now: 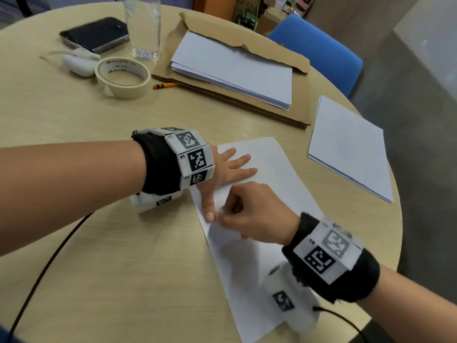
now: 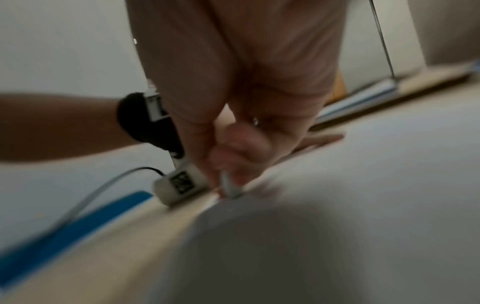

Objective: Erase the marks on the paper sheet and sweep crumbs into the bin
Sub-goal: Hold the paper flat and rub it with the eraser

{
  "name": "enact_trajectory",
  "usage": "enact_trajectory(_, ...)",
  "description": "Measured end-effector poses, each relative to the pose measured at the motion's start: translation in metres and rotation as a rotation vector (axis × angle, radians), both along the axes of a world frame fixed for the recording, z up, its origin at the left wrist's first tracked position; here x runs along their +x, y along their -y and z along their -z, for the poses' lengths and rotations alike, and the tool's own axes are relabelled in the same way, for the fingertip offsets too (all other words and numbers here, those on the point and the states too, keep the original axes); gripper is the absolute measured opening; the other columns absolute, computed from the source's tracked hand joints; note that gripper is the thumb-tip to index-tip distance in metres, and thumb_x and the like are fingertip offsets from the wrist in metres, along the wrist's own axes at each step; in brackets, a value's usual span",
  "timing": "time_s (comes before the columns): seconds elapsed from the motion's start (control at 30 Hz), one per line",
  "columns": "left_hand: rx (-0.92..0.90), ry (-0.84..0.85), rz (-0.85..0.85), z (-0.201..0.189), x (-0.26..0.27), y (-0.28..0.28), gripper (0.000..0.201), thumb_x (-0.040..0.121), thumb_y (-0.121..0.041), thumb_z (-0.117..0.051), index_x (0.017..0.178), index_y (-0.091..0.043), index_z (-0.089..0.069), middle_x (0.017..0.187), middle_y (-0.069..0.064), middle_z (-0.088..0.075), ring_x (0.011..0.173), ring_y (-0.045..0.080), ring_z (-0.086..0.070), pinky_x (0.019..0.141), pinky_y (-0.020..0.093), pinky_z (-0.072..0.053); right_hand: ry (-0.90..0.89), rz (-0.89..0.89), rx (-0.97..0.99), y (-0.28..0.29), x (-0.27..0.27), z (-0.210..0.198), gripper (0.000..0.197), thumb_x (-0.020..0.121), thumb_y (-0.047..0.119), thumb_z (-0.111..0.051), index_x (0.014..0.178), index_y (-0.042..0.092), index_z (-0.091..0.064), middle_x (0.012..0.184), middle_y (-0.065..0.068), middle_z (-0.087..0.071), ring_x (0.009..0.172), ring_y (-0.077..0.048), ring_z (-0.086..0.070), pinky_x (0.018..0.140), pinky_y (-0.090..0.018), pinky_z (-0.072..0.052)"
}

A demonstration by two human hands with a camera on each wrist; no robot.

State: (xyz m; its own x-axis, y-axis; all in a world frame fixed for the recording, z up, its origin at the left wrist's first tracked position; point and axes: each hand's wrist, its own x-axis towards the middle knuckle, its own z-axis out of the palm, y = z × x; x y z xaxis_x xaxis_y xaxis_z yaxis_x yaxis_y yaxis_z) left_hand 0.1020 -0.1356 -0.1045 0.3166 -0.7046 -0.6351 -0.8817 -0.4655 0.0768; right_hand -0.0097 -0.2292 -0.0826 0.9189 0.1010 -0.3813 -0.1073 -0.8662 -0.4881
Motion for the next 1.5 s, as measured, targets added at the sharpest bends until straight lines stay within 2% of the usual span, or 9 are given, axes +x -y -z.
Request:
enact_trajectory(0.13,0.002,-0.003,-0.004,0.000,-0.001,0.000,0.138,0.059,-0.061,-0.076,0.141,-0.032,0.031,0.150,-0.003,0.038,0.142,0.025,0.027,0.116,0.055,0.004,0.011,0.118,-0.039,0.020,0.009,0.003,0.025,0.076,0.012,-0.062,0.074,-0.013,-0.060,0.058,-0.017,-0.058,0.047,-0.015,-0.047,0.051,-0.026,-0.037)
enact_trajectory(0.27,0.001,0.017,0.000,0.001,0.000,-0.001,0.138,0.058,-0.063,-0.075,0.140,-0.035,0.032,0.150,-0.004,0.038,0.143,0.024,0.026,0.116,0.056,0.002,0.119,0.316,-0.170,0.050,0.016,-0.001,0.013,0.074,0.011,-0.061,0.068,-0.001,-0.058,0.075,-0.024,-0.067,0.055,-0.021,-0.050,0.056,-0.029,-0.044)
enact_trajectory(0.43,-0.048,0.016,-0.021,0.004,-0.002,0.000,0.140,0.056,-0.057,-0.080,0.144,-0.030,0.027,0.152,0.001,0.034,0.142,0.029,0.025,0.114,0.057,0.005,0.025,0.040,0.107,-0.001,0.011,0.004,0.016,0.075,0.008,-0.068,0.091,0.005,-0.067,0.054,-0.001,-0.059,0.038,0.001,-0.051,0.040,-0.009,-0.037)
enact_trajectory(0.6,0.029,0.021,0.000,0.002,-0.001,0.001,0.141,0.056,-0.063,-0.076,0.139,-0.031,0.034,0.149,-0.002,0.039,0.142,0.027,0.027,0.116,0.058,0.000,-0.004,0.245,-0.065,0.041,0.012,0.005,0.024,0.073,0.014,-0.063,0.052,0.009,-0.054,0.025,0.007,-0.042,0.025,-0.003,-0.039,0.037,-0.014,-0.034)
enact_trajectory(0.77,0.056,0.022,-0.003,-0.003,-0.003,0.002,0.139,0.059,-0.062,-0.074,0.138,-0.031,0.036,0.148,-0.002,0.040,0.142,0.026,0.027,0.115,0.058,0.001,0.032,0.472,-0.156,0.091,0.006,-0.007,0.027,0.072,0.012,-0.065,0.048,0.009,-0.054,0.044,-0.004,-0.052,0.027,-0.006,-0.039,0.034,-0.014,-0.032)
enact_trajectory(1.0,0.101,0.014,-0.018,-0.009,-0.006,0.005,0.139,0.061,-0.056,-0.077,0.138,-0.030,0.037,0.147,-0.002,0.042,0.141,0.027,0.029,0.116,0.058,-0.001,-0.022,0.192,0.000,0.035,0.004,0.009,0.018,0.075,0.016,-0.064,0.063,0.010,-0.053,0.055,-0.001,-0.057,0.033,-0.003,-0.044,0.041,-0.015,-0.037)
enact_trajectory(1.2,0.130,0.016,-0.012,-0.013,-0.009,0.006,0.138,0.063,-0.057,-0.075,0.137,-0.030,0.038,0.146,-0.003,0.044,0.141,0.024,0.029,0.117,0.052,0.005,0.041,0.470,-0.150,0.099,0.017,-0.003,0.017,0.072,0.012,-0.065,0.060,0.006,-0.055,0.057,-0.008,-0.053,0.047,-0.014,-0.044,0.048,-0.024,-0.034)
enact_trajectory(1.33,0.140,0.021,-0.023,-0.013,-0.010,0.008,0.139,0.063,-0.054,-0.076,0.137,-0.029,0.039,0.147,-0.002,0.043,0.141,0.025,0.029,0.117,0.051,0.005,0.081,0.342,-0.058,0.070,0.016,-0.001,0.017,0.074,0.014,-0.065,0.063,0.008,-0.053,0.070,-0.021,-0.062,0.059,-0.018,-0.049,0.056,-0.027,-0.041)
enact_trajectory(1.5,0.148,0.012,-0.027,-0.012,-0.009,0.008,0.140,0.061,-0.056,-0.077,0.136,-0.031,0.039,0.146,-0.003,0.044,0.141,0.025,0.030,0.117,0.051,0.005,0.010,0.259,-0.082,0.058,0.014,0.007,0.018,0.074,0.018,-0.065,0.063,0.009,-0.053,0.064,-0.004,-0.054,0.058,-0.014,-0.046,0.046,-0.020,-0.033)
